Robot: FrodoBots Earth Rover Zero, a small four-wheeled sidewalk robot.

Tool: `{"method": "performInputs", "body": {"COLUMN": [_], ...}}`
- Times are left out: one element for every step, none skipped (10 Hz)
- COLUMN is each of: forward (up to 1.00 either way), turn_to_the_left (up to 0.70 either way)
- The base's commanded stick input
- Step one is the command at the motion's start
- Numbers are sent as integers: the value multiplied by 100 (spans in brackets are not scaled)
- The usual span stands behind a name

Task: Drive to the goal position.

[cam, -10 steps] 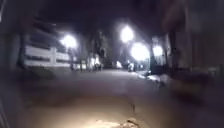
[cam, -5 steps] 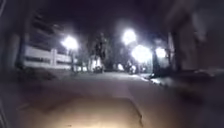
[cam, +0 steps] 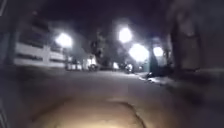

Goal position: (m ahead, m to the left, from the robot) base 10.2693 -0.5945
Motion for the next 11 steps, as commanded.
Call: {"method": "performInputs", "body": {"forward": [70, 70, 70, 70, 70, 70, 70, 70, 70, 70, 70], "turn_to_the_left": [-35, -28, -8, 0, 0, 0, 0, 0, 0, 0, 0]}}
